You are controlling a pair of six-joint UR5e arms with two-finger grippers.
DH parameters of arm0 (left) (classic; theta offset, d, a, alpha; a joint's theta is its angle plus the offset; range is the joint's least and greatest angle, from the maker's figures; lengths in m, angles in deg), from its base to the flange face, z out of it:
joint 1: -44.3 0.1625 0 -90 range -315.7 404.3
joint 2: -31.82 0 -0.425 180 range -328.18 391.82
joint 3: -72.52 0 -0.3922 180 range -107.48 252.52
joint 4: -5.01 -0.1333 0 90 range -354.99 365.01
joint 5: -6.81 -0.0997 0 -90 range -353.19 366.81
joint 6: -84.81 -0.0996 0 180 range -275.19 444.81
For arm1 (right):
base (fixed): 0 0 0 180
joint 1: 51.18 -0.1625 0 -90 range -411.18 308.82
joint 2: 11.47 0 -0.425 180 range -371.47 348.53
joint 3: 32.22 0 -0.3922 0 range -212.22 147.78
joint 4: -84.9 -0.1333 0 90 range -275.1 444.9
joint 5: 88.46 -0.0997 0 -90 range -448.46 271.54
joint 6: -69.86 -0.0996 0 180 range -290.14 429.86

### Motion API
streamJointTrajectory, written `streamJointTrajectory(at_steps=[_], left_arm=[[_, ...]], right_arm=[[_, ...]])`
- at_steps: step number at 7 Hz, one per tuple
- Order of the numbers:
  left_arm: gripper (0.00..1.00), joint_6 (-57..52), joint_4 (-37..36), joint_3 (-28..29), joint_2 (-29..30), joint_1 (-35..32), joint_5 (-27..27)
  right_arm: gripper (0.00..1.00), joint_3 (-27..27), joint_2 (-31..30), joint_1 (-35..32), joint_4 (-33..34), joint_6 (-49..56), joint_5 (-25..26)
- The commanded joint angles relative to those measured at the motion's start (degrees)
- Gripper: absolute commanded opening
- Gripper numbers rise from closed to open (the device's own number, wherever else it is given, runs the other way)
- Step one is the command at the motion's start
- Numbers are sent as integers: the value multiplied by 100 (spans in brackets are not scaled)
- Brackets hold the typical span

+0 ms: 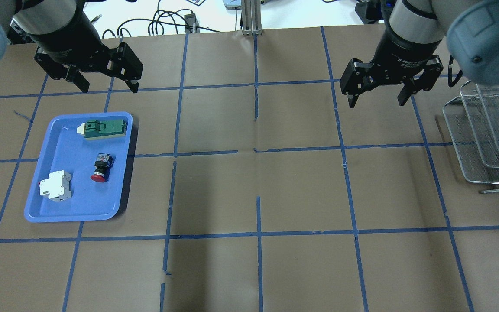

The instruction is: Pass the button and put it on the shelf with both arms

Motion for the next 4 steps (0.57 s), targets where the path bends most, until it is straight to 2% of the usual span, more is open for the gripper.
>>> streamJointTrajectory(at_steps=[1,4], left_arm=[[100,1,2,27,14,1,-5],[100,-8,11,-96,-47,10,-22]], right_arm=[[100,0,0,6,0,0,0],[100,0,0,-3,0,0,0]])
